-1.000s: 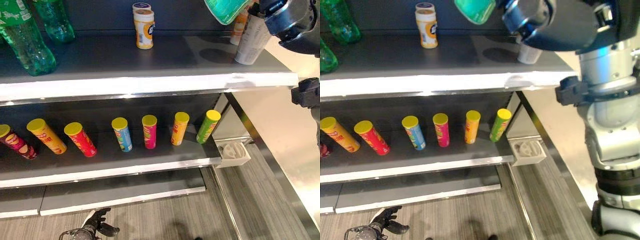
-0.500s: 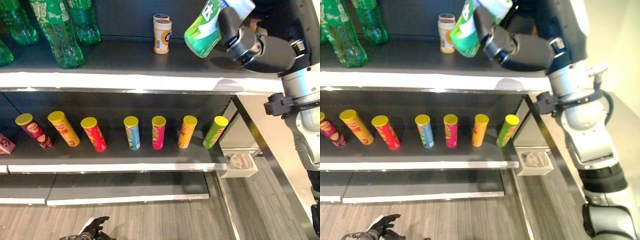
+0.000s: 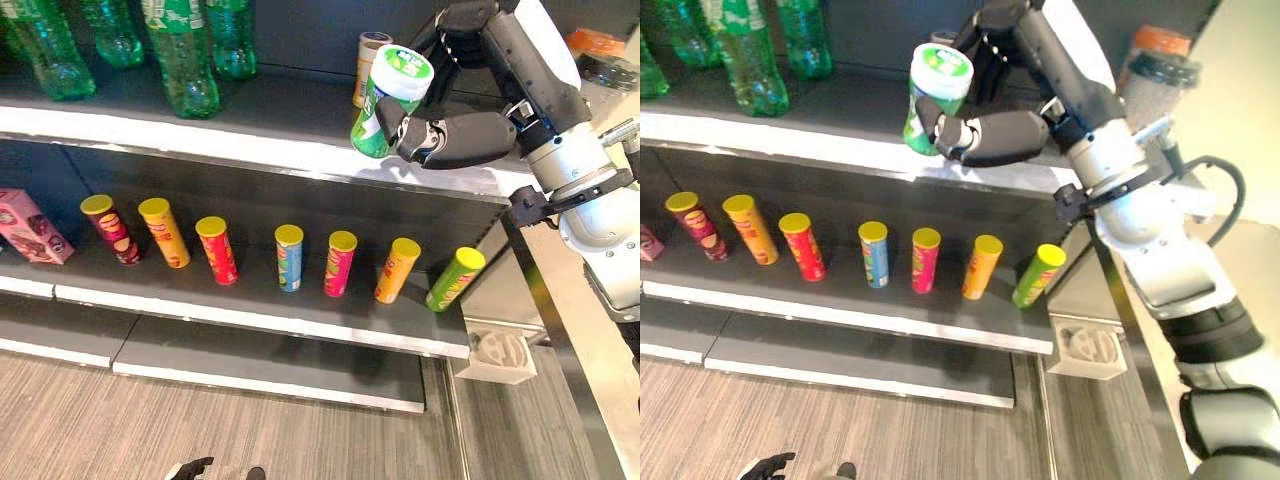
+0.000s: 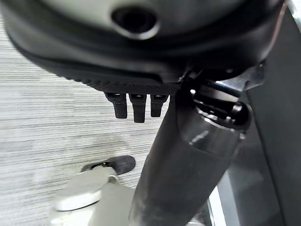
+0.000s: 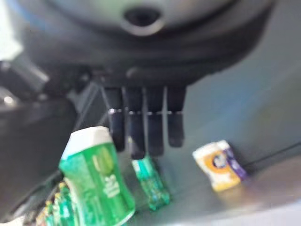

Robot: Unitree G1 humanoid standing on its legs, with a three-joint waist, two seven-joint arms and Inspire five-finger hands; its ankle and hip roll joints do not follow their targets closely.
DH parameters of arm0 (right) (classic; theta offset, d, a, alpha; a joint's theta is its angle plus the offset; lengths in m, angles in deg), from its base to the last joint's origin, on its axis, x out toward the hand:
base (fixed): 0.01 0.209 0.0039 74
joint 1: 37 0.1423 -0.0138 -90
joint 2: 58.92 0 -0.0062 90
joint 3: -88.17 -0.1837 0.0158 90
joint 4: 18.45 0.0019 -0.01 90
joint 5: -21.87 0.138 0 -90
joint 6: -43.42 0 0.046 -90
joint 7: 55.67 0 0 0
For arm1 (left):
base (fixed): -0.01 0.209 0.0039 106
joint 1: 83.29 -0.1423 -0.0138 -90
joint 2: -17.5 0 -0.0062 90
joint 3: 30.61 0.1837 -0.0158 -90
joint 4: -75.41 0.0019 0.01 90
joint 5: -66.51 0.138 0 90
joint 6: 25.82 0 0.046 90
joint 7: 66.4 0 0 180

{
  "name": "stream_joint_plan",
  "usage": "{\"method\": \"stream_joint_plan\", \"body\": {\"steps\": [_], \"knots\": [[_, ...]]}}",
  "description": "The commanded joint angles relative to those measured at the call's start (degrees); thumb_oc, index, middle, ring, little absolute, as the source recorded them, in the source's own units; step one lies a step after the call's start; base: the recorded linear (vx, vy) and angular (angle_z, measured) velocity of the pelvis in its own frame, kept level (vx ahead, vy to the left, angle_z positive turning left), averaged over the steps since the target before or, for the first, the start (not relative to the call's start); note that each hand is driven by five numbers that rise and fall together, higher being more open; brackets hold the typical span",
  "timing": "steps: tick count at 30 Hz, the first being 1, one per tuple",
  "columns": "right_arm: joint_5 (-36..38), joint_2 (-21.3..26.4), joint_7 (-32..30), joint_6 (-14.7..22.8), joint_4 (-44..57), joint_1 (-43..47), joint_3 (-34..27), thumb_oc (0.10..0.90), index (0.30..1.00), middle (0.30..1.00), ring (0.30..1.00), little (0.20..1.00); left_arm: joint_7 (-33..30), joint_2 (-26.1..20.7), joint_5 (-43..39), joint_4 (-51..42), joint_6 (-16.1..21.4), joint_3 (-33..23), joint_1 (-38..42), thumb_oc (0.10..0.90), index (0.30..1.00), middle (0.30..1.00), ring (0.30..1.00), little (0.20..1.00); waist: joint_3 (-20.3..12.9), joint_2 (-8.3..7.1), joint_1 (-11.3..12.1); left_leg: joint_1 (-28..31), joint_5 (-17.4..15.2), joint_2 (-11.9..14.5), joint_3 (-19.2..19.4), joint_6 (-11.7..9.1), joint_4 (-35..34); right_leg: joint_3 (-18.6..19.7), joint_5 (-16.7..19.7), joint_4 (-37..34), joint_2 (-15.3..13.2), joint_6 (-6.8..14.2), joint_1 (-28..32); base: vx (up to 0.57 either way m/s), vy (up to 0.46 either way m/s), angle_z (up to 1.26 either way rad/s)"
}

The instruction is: Put the goods on the table back onto the shelves and tidy them up.

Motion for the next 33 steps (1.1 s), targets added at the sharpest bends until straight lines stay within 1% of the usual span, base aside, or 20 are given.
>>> {"method": "stream_joint_plan", "body": {"steps": [1, 9, 12, 16, 21, 24, 25, 26, 33], "knots": [[-0.89, 0.38, -5.07, 0.8, -2.64, 8.14, -0.5, 0.4, 0.3, 0.3, 0.3, 0.3, -1.31, -2.16, -2.13, -0.17, 1.45, 1.65, 1.58, 0.8, 0.9, 0.9, 0.9, 0.9, -3.51, 0.36, 1.34, 1.07, -5.07, -0.52, 1.73, 1.26, -0.47, 0.64, -1.01, 1.03, -0.67, 0.87, -2.27, 0.03, -0.036, 0.26], [-2.57, -0.49, -6.95, -0.13, -10.95, 11.98, 1.98, 0.4, 0.3, 0.3, 0.3, 0.3, -0.83, -2.85, -2.49, -0.84, 1.68, 3.01, 1.56, 0.8, 0.9, 0.9, 0.9, 0.9, -3.07, 0.57, 2.47, -0.4, -4.49, -0.58, -0.3, 1.13, -0.47, -1.94, -1.39, 1.28, -0.68, 0.68, -1.91, 0.02, -0.015, 0.19], [-3.42, -0.74, -7.52, -0.3, -11.63, 12.53, 2.0, 0.4, 0.3, 0.3, 0.3, 0.3, -0.73, -3.09, -2.27, -1.22, 1.6, 3.43, 1.63, 0.8, 0.9, 0.9, 0.9, 0.9, -3.02, 0.51, 2.67, -0.8, -4.49, -0.57, -1.03, 1.19, -0.47, -2.51, -1.5, 1.36, -0.77, 0.67, -1.89, 0.02, -0.003, 0.16], [-4.04, -1.32, -7.69, -0.47, -12.1, 12.84, 2.13, 0.4, 0.3, 0.3, 0.3, 0.3, -0.62, -3.14, -2.24, -1.58, 1.54, 3.48, 1.43, 0.8, 0.9, 0.9, 0.9, 0.9, -3.08, 0.38, 2.88, -0.85, -4.57, -0.6, -1.2, 1.24, -0.47, -2.87, -1.56, 1.35, -0.75, 0.6, -1.67, 0.02, -0.002, 0.11], [-3.8, -3.49, -7.89, -0.59, -14.1, 13.82, 3.05, 0.4, 0.3, 0.3, 0.3, 0.3, -0.61, -3.17, -2.3, -1.84, 1.52, 3.86, 1.39, 0.8, 0.9, 0.9, 0.9, 0.9, -2.87, 0.39, 3.16, -0.27, -5.1, -0.51, -1.05, 1.23, -0.47, -2.99, -1.65, 1.31, -0.74, 0.61, -1.19, 0.0, 0.001, 0.01], [-4.18, -3.5, -7.98, -0.73, -14.25, 14.08, 3.37, 0.4, 0.3, 0.3, 0.3, 0.3, -0.63, -3.27, -2.29, -1.77, 1.53, 3.88, 1.54, 0.8, 0.9, 0.9, 0.9, 0.9, -2.87, 0.29, 3.12, -0.21, -5.2, -0.56, -1.16, 1.28, -0.47, -2.98, -1.67, 1.3, -0.77, 0.56, -1.17, 0.0, 0.0, 0.0], [-4.18, -3.5, -7.99, -0.73, -14.25, 14.09, 3.38, 0.439, 0.359, 0.359, 0.359, 0.359, -0.63, -3.27, -2.29, -1.76, 1.53, 3.88, 1.54, 0.8, 0.9, 0.9, 0.9, 0.9, -2.87, 0.29, 3.12, -0.21, -5.2, -0.57, -1.16, 1.28, -0.47, -2.98, -1.67, 1.3, -0.77, 0.56, -1.16, 0.0, 0.0, 0.0], [-4.49, -3.41, -8.26, -0.84, -14.71, 14.25, 3.4, 0.8, 0.9, 0.9, 0.9, 0.9, -0.7, -3.26, -2.23, -1.73, 1.53, 3.92, 1.56, 0.8, 0.9, 0.9, 0.9, 0.9, -2.91, 0.14, 3.03, -0.43, -5.01, -0.74, -1.26, 1.4, -0.47, -3.0, -1.44, 1.25, -0.97, 0.62, -1.32, 0.0, 0.0, 0.0], [-5.1, -4.22, -9.27, -1.07, -15.14, 14.13, 2.48, 0.8, 0.9, 0.9, 0.9, 0.9, -0.91, -3.2, -1.96, -1.79, 1.42, 4.15, 1.61, 0.8, 0.9, 0.9, 0.9, 0.9, -2.95, 0.16, 2.55, -0.31, -5.26, -0.88, -1.02, 1.53, -0.47, -2.91, -1.39, 1.13, -1.1, 0.66, -1.36, 0.0, 0.0, 0.0]]}}
